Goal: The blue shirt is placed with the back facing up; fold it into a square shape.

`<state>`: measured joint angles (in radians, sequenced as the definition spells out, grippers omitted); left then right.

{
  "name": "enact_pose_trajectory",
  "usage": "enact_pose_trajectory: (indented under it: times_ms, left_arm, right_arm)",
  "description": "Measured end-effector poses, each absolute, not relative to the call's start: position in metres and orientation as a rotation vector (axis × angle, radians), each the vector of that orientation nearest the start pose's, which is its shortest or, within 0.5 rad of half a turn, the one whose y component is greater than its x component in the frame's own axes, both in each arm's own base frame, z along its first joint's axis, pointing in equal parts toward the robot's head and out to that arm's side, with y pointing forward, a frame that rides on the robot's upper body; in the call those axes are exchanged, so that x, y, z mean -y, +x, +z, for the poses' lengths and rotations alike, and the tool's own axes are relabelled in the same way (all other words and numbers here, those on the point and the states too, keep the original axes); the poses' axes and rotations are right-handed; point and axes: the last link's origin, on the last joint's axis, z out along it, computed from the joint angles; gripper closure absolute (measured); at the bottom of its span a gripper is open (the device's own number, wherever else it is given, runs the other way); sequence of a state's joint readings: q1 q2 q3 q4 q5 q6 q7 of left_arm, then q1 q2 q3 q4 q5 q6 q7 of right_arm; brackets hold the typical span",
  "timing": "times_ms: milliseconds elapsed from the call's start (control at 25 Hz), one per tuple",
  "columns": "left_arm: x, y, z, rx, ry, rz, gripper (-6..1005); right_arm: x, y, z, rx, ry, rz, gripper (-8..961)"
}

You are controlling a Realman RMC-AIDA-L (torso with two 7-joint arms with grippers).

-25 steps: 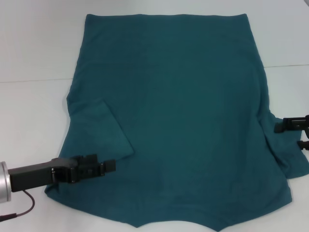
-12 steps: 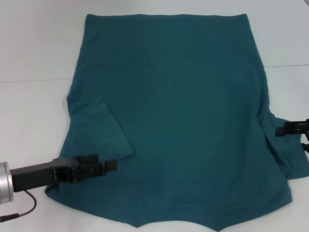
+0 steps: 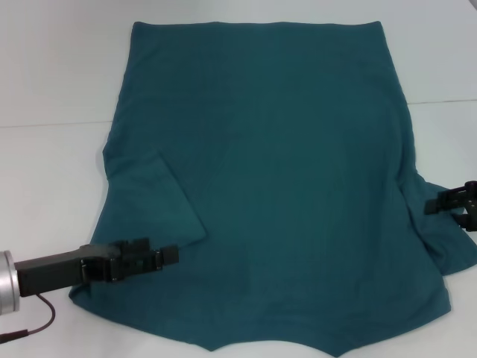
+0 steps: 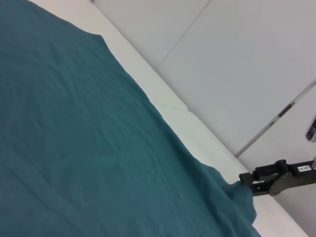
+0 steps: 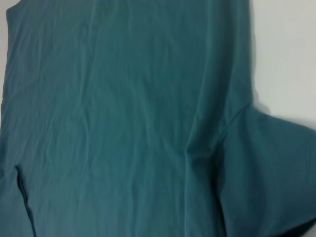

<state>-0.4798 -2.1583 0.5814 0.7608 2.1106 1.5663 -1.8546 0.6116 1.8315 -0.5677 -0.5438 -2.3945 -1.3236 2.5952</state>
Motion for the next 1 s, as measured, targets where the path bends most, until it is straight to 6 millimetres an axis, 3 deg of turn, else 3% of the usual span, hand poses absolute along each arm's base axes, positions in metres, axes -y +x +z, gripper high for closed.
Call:
enact_pose_trajectory:
  times_ms: [720,1000]
  left_arm:
    - [-0.316,-0.273,-0.006,1.332,-2.517,-0.768,37]
    - [-0.314,-0.276,-0.006,1.345,-2.505,-0.764,37]
  right_arm:
    - [-0.364,0.358,0.103,-1.984,-1.795,0.321,950]
    - [-0.366,0.373,0.124,-1.914,-1.715,0.214,949]
